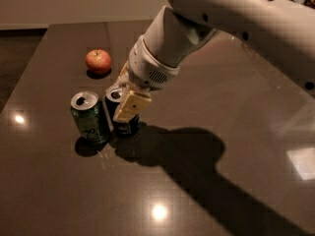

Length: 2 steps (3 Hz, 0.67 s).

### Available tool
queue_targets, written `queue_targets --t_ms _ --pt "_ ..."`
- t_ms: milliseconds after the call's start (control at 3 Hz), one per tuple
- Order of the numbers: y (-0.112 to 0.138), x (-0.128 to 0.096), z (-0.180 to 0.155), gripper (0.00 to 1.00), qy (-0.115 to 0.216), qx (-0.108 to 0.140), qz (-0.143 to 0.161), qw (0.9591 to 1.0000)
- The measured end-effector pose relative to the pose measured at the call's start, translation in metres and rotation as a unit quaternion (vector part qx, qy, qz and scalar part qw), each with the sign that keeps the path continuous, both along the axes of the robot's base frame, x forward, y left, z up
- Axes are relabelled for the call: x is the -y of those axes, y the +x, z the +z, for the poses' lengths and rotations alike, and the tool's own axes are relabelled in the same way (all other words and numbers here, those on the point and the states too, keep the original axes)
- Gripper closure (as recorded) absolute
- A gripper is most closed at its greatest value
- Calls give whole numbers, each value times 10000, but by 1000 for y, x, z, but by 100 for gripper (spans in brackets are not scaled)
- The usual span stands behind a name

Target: Move pepsi can near green can

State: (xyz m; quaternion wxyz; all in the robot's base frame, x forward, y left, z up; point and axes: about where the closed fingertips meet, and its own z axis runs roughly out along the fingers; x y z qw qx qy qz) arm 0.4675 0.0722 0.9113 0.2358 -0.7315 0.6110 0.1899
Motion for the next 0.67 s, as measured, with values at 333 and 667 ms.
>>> queue_targets --t_ms 333,667 --pt "-1 -1 1 0 -5 10 10 10000" --pt "-1 -1 1 0 -6 11 10 10000"
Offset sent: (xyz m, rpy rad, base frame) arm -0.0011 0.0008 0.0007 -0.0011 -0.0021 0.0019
